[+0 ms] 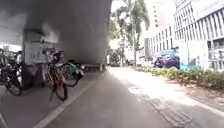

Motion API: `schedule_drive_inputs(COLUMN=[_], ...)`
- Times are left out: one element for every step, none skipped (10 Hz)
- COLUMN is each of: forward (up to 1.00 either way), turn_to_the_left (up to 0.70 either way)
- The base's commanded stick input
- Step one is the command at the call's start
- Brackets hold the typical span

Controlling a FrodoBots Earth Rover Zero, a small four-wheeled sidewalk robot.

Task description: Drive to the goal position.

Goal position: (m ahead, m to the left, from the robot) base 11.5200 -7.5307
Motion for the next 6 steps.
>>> schedule_drive_inputs(forward=[0.45, 0.45, 0.45, 0.45, 0.45, 0.45], turn_to_the_left=[0.0, 0.0, 0.0, 0.0, 0.0, 0.0])
